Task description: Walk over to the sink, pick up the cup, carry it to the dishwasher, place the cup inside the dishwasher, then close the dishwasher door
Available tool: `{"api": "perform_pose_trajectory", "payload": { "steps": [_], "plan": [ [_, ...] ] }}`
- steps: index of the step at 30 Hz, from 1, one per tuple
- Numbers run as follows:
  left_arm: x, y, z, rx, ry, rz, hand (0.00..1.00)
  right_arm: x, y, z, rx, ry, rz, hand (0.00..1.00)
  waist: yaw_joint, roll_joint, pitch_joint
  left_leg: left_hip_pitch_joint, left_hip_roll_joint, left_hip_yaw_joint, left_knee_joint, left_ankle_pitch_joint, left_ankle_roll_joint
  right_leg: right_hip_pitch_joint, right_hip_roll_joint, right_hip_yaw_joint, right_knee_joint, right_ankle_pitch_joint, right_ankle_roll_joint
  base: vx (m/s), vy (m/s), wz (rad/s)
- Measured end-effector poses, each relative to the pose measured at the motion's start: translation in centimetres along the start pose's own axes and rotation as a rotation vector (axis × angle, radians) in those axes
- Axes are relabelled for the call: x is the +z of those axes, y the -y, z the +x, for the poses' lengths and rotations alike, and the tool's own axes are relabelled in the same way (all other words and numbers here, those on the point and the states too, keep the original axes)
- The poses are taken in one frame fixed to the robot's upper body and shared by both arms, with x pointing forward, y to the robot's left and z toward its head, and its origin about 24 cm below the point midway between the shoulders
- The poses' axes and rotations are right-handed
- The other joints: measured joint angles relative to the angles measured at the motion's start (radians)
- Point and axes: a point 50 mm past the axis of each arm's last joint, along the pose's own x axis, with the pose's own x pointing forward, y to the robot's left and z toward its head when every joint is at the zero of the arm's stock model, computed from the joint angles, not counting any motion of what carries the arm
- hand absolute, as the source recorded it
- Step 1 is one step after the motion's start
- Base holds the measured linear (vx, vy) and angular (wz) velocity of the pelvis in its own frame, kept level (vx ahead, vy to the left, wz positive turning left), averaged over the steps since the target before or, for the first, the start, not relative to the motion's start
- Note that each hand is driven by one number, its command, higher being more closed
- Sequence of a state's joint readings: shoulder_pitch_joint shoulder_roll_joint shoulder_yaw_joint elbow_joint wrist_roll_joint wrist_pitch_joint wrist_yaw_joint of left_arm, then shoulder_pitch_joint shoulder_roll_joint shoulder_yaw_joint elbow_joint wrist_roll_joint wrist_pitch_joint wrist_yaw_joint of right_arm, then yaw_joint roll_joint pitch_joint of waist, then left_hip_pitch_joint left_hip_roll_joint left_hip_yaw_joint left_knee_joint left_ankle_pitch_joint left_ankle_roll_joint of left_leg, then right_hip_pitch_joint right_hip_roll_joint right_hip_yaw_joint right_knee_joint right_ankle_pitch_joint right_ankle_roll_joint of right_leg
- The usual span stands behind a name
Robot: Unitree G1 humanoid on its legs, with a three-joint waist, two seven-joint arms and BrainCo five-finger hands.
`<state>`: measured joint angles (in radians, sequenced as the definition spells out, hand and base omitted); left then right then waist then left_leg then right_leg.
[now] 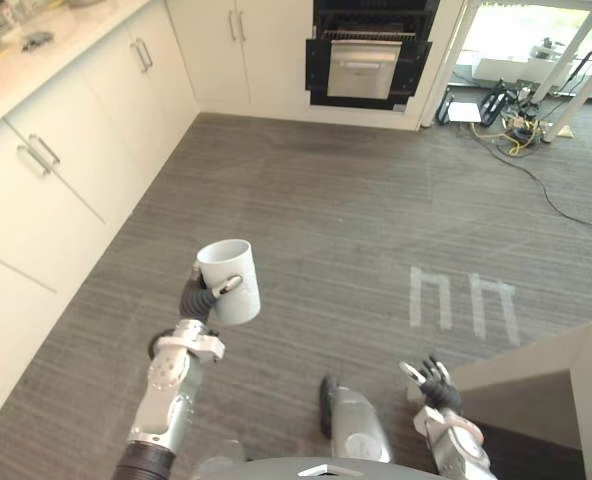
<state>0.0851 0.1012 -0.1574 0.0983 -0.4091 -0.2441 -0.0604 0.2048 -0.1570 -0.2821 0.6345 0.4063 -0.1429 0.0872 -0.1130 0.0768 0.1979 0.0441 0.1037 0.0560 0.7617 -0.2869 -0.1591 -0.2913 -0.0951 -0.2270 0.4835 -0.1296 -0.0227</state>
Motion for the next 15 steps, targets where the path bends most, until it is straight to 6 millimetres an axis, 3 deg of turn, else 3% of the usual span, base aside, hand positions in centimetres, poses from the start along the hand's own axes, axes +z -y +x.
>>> {"api": "perform_pose_trajectory", "payload": {
  "steps": [1,2,3,4,5,7,8,9,10,11,13,15],
  "plan": [
    [-0.1,0.2,-0.1,-0.005,0.006,-0.01,1.0,-0.9,0.7,-0.7,-0.018,-0.03,0.002,0.0,0.001,0.003,-0.002,-0.05,0.04,0.007,0.091,0.09,0.012,0.028,0.023,-0.02,-0.007,-0.03,-0.001,0.45,-0.297,0.12],
    [-0.2,0.1,-0.4,0.004,0.003,-0.015,1.0,-1.9,1.5,-1.4,-0.035,-0.061,-0.002,0.0,0.012,0.009,-0.003,-0.113,0.098,0.04,0.199,0.275,0.07,0.083,0.063,-0.028,-0.065,-0.04,-0.008,0.44,-0.28,0.04],
    [-0.4,-0.2,-0.7,0.017,-0.005,-0.015,1.0,-2.2,1.8,-1.8,-0.04,-0.072,-0.008,0.0,0.023,0.01,-0.004,-0.139,0.13,0.06,0.242,0.387,0.092,0.119,0.082,-0.023,-0.104,-0.043,-0.014,0.47,-0.22,-0.23],
    [-0.5,-0.9,-1.4,0.051,-0.009,-0.014,1.0,-2.6,2.2,-2.2,-0.036,-0.079,-0.02,0.0,0.035,0.003,0.001,-0.194,0.176,0.077,0.354,0.477,0.099,0.199,0.111,-0.007,-0.173,-0.026,-0.044,0.35,-0.089,-0.24],
    [-0.5,-1.3,-1.5,0.07,-0.011,-0.016,1.0,-2.4,2.5,-2.2,-0.042,-0.063,-0.019,0.0,0.042,-0.006,0.01,-0.26,0.19,0.083,0.453,0.345,0.108,0.258,0.125,0.0,-0.2,-0.021,-0.065,0.34,-0.089,-0.22],
    [-0.5,-1.3,-1.6,0.072,-0.012,-0.016,1.0,-1.8,2.5,-2.0,-0.035,-0.031,-0.024,0.0,0.062,-0.019,0.018,-0.312,0.191,0.124,0.423,0.22,0.139,0.333,0.132,0.007,-0.234,-0.035,-0.076,0.35,-0.108,-0.24],
    [-0.4,-1.3,-1.6,0.073,-0.009,-0.017,1.0,-1.1,1.9,-1.5,-0.01,-0.001,-0.026,0.0,0.078,-0.025,0.016,-0.334,0.184,0.181,0.294,0.158,0.134,0.372,0.13,0.017,-0.254,-0.038,-0.07,0.45,-0.103,-0.35],
    [0.0,-1.2,-1.7,0.072,0.01,-0.019,1.0,-0.5,1.2,-1.0,0.022,0.021,-0.035,0.0,0.081,-0.031,0.015,-0.345,0.154,0.232,0.066,0.129,0.122,0.394,0.12,0.025,-0.26,-0.054,-0.062,0.43,-0.065,-0.26],
    [0.2,-1.1,-1.7,0.069,0.019,-0.022,1.0,-0.2,0.7,-0.7,0.038,0.03,-0.037,0.0,0.082,-0.033,0.015,-0.346,0.128,0.241,-0.064,0.133,0.108,0.399,0.113,0.027,-0.257,-0.065,-0.059,0.44,-0.017,-0.2],
    [0.6,-0.9,-1.8,0.067,0.034,-0.026,1.0,0.4,-0.5,-0.1,0.079,0.045,-0.034,0.0,0.094,-0.034,0.015,-0.341,0.067,0.242,-0.391,0.2,0.077,0.415,0.097,0.047,-0.246,-0.09,-0.042,0.4,0.017,-0.19],
    [0.5,-1.1,-2.0,0.077,0.029,-0.026,1.0,0.4,-1.3,0.3,0.106,0.041,-0.031,0.0,0.108,-0.026,0.017,-0.342,0.049,0.235,-0.595,0.26,0.023,0.438,0.096,0.067,-0.245,-0.112,-0.026,0.38,0.067,-0.31],
    [0.3,-1.5,-2.2,0.099,0.015,-0.024,1.0,0.1,-1.8,0.3,0.122,0.02,-0.032,0.0,0.115,-0.021,0.021,-0.334,0.052,0.234,-0.627,0.263,0.019,0.499,0.09,0.082,-0.221,-0.179,0.016,0.47,0.147,-0.27]
  ]
}}
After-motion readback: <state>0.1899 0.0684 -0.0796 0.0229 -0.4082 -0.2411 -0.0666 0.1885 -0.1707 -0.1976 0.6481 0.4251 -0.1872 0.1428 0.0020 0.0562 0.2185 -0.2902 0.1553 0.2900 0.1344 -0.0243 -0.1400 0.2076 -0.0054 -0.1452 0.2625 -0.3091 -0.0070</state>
